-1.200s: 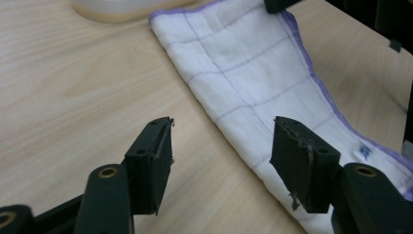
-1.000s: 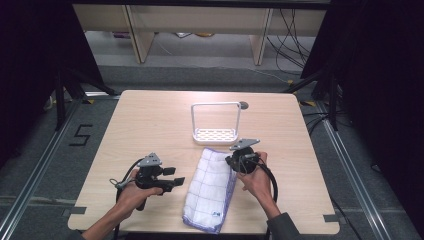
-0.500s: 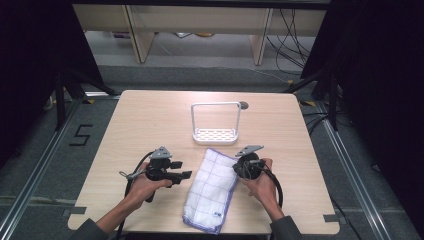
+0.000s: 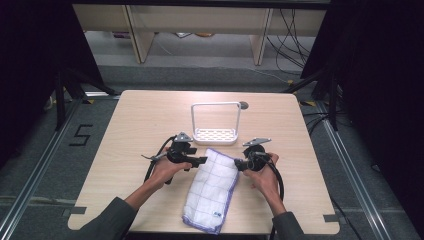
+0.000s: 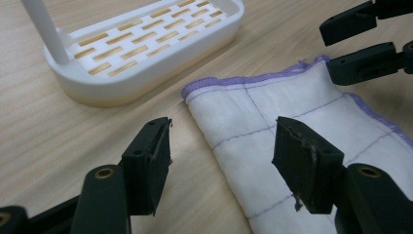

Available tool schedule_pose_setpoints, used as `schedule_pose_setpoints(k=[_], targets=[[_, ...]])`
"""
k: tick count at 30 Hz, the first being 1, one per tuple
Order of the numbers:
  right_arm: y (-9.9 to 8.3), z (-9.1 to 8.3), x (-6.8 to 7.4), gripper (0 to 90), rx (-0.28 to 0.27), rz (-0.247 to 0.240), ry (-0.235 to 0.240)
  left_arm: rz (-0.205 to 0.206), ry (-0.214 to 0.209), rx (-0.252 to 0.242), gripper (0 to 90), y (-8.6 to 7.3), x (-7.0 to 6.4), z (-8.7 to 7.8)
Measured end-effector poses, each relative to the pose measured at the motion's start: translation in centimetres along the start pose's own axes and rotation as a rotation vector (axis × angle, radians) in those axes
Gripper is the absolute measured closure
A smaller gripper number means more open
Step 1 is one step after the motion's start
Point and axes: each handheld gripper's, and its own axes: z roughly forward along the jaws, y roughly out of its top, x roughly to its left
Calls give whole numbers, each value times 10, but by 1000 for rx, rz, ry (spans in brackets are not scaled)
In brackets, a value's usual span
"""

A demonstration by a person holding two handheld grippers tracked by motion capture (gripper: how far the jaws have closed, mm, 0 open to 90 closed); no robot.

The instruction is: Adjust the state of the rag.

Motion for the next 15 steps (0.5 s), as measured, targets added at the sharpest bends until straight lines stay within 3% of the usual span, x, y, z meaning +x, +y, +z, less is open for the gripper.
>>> schedule_pose_setpoints(k=[5, 9, 15], targets=[[0, 7, 1, 429, 13, -26, -9, -16, 23, 8, 379, 5, 2, 12], [-1, 13, 3, 425, 46, -33, -33, -1, 34, 22, 380, 5, 2, 18], [1, 14, 4, 437, 45, -55, -39, 8, 36, 30, 378, 7, 0, 19]])
